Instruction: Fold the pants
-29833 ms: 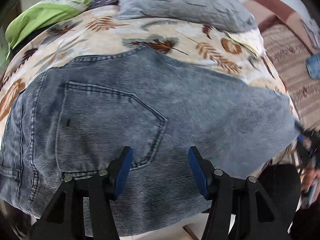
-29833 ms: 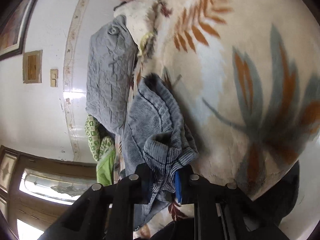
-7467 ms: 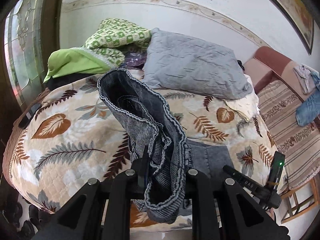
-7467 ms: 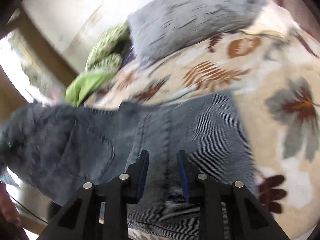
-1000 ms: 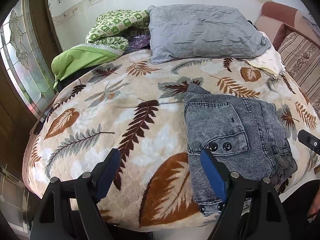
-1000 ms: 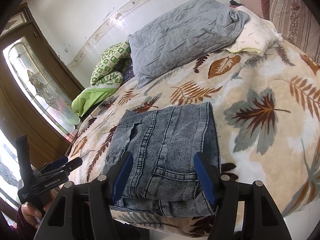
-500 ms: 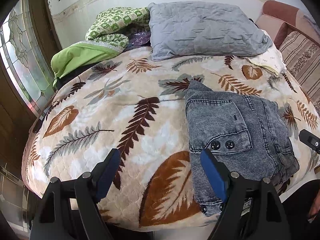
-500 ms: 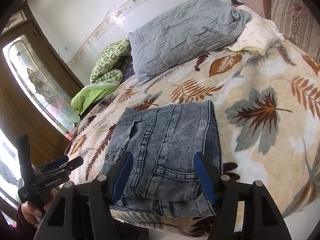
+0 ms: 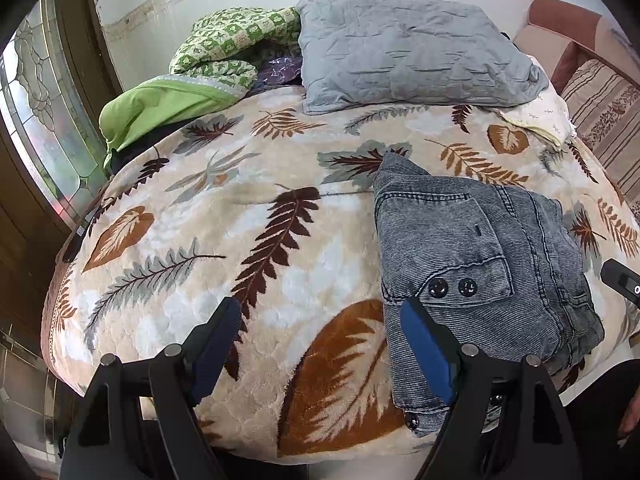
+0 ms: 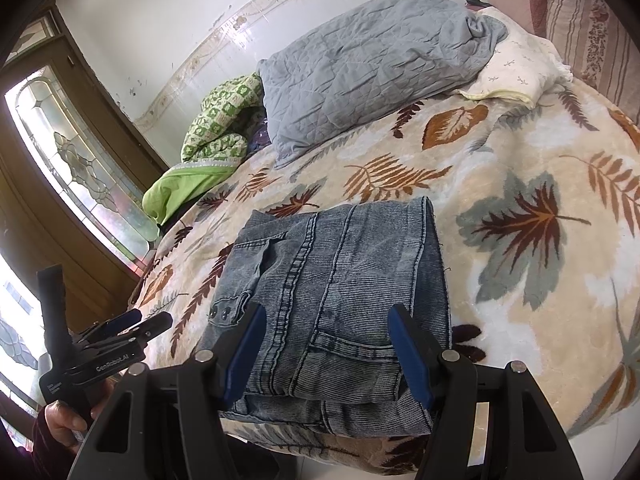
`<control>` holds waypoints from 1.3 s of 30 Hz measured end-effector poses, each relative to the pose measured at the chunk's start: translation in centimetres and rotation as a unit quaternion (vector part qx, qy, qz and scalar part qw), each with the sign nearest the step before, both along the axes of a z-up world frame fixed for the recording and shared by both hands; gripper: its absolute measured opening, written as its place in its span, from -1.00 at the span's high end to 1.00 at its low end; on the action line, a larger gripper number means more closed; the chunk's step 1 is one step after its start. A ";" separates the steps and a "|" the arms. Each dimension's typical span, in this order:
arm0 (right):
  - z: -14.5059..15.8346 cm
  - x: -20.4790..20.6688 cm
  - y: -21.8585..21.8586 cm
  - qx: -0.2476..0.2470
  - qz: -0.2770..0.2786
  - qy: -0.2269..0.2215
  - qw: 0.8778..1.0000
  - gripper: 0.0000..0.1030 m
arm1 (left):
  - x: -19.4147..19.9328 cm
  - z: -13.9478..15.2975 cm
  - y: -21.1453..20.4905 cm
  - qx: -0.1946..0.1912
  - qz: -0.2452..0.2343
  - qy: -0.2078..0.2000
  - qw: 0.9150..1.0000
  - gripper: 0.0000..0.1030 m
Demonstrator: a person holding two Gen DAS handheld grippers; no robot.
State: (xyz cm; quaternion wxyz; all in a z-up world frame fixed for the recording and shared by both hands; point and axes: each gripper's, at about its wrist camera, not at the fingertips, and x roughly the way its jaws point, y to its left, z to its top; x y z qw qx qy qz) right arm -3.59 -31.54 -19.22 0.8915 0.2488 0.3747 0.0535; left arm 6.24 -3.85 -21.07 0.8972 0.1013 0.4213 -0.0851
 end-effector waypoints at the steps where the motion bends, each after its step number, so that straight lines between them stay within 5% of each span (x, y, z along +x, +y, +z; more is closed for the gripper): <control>1: 0.0 0.1 0.0 0.000 0.001 0.001 1.000 -0.29 | 0.1 -0.1 0.0 0.000 0.000 0.001 1.000 -0.60; 39: -1.5 1.7 -0.8 0.002 -0.015 0.032 0.999 -0.31 | 3.0 -1.8 -0.3 -0.013 -0.004 0.022 1.000 -0.60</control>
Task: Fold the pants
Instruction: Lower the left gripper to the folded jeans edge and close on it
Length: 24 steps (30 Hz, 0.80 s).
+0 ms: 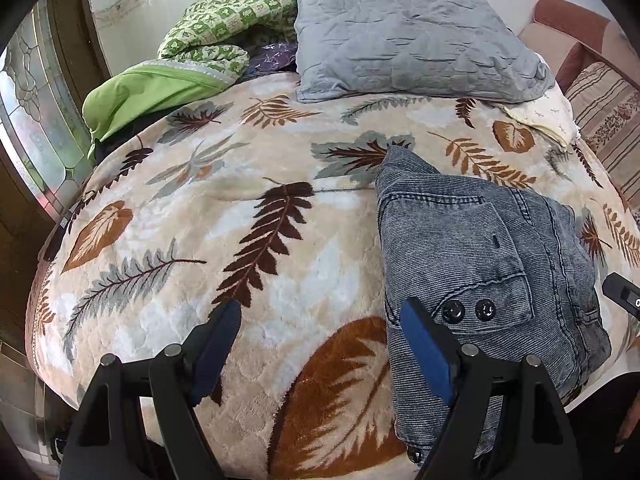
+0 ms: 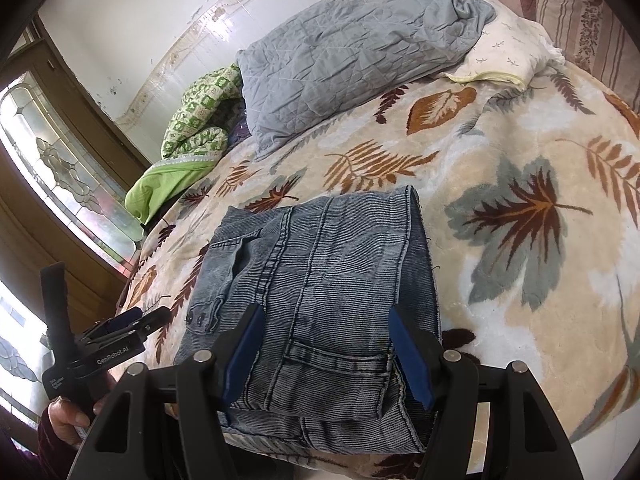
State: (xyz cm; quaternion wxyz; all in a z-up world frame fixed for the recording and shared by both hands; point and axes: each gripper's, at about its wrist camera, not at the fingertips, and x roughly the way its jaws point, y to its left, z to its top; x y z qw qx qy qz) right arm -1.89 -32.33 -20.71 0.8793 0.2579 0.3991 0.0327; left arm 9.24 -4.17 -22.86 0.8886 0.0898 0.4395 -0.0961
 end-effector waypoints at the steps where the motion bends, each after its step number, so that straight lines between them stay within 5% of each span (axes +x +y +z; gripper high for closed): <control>1: 0.0 0.0 0.0 0.000 0.000 0.000 1.000 -0.31 | 0.0 0.0 0.0 0.000 0.000 0.000 1.000 -0.60; 5: 0.0 0.1 -0.4 0.007 -0.006 0.000 1.000 -0.32 | 0.6 -0.4 0.2 -0.007 -0.008 0.016 1.000 -0.60; 9: -0.2 0.4 -2.9 0.037 -0.041 0.001 0.998 -0.36 | 2.5 -1.0 1.2 -0.051 -0.023 0.072 0.996 -0.60; 12: -1.4 1.1 -5.6 0.088 -0.066 0.022 0.994 -0.39 | 3.8 -1.5 1.9 -0.093 -0.044 0.114 0.988 -0.60; 16: -3.7 2.1 -7.8 0.153 -0.069 0.067 0.984 -0.40 | 4.9 -2.4 1.6 -0.105 -0.070 0.138 0.982 -0.60; 24: -5.2 3.5 -7.9 0.136 -0.055 0.105 0.984 -0.41 | 5.8 -2.9 0.9 -0.160 -0.105 0.157 0.969 -0.60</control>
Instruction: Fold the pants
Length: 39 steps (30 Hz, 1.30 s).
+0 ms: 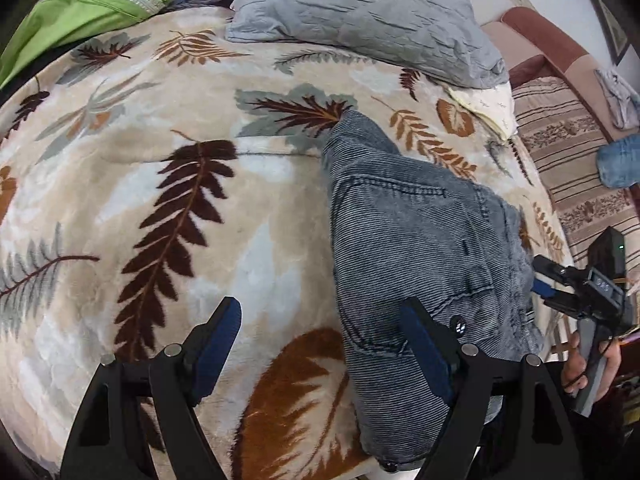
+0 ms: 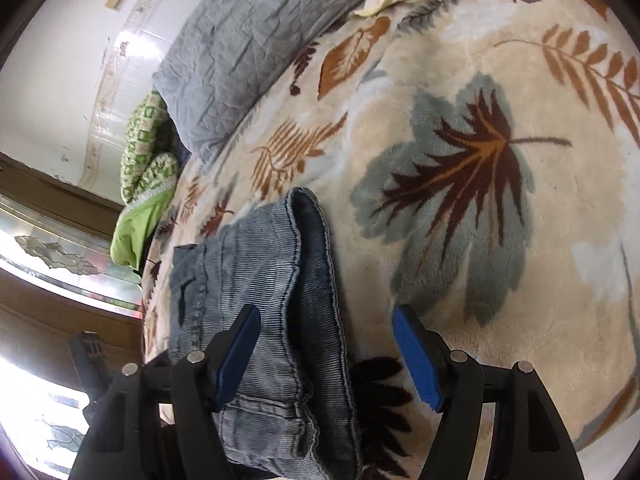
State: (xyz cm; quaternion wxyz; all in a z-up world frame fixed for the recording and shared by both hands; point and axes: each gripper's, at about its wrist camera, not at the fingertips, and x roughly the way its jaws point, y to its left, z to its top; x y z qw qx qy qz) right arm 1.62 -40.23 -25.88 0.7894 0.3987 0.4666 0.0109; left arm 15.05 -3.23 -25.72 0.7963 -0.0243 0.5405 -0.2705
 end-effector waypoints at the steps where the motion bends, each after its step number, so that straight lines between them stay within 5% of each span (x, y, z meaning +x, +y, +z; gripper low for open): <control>1: 0.0 0.3 0.1 -0.002 0.005 0.000 1.000 -0.43 | 0.1 0.1 0.1 -0.013 -0.005 0.004 1.000 -0.60; 8: -0.1 1.2 0.7 0.005 0.032 -0.006 0.999 -0.63 | -0.2 0.7 -1.0 -0.034 -0.031 0.000 0.999 -0.60; 18: -0.2 2.5 4.4 0.014 0.099 -0.014 0.995 -0.63 | 0.6 -2.1 -3.7 -0.067 -0.067 0.060 0.994 -0.60; 30: -1.1 4.3 4.4 0.118 0.112 -0.028 0.986 -0.64 | 1.6 -2.5 -3.9 -0.123 -0.102 0.066 0.985 -0.60; 36: -1.9 5.1 4.4 0.121 0.117 -0.012 0.986 -0.65 | 1.6 -3.0 -3.9 -0.139 -0.107 0.061 0.983 -0.64; 39: -1.2 5.0 5.4 0.075 0.136 -0.020 0.988 -0.65 | 1.3 -3.0 -4.1 -0.142 -0.110 0.051 0.983 -0.67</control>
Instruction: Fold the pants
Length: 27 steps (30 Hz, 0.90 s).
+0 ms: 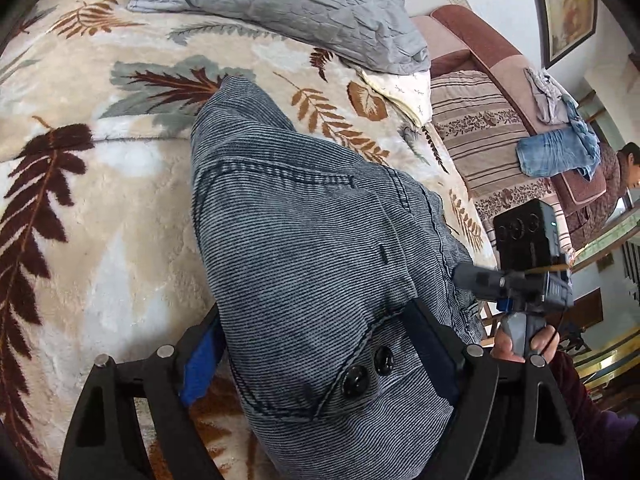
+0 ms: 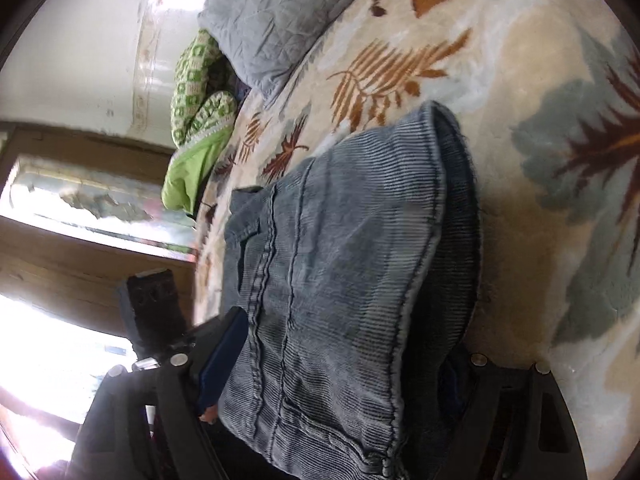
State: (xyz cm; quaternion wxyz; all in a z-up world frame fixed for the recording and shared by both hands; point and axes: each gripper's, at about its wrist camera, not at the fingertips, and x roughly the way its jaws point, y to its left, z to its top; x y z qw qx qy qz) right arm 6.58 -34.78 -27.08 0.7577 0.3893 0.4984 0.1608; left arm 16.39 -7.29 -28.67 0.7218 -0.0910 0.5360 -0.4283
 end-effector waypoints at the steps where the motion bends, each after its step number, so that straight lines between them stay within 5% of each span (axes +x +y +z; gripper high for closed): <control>1: 0.4 -0.1 0.6 -0.020 0.008 -0.006 1.000 -0.64 | -0.1 0.1 0.0 -0.003 -0.002 -0.003 1.000 -0.66; 4: 0.8 -0.4 0.8 -0.033 0.007 -0.017 0.999 -0.50 | -0.5 0.4 0.0 -0.005 -0.008 -0.015 1.000 -0.59; 8: 1.7 -1.0 1.7 -0.059 0.018 -0.044 0.997 -0.07 | -0.7 1.3 0.0 -0.022 -0.016 -0.031 0.999 0.06; 11: 2.4 -1.1 2.8 -0.082 0.031 -0.067 0.994 0.03 | -1.0 1.7 -0.2 -0.020 -0.021 -0.043 0.999 0.24; 27: 6.2 -1.8 5.2 -0.109 0.034 -0.159 0.981 0.28 | -1.6 7.2 1.8 -0.020 0.035 -0.116 0.992 0.43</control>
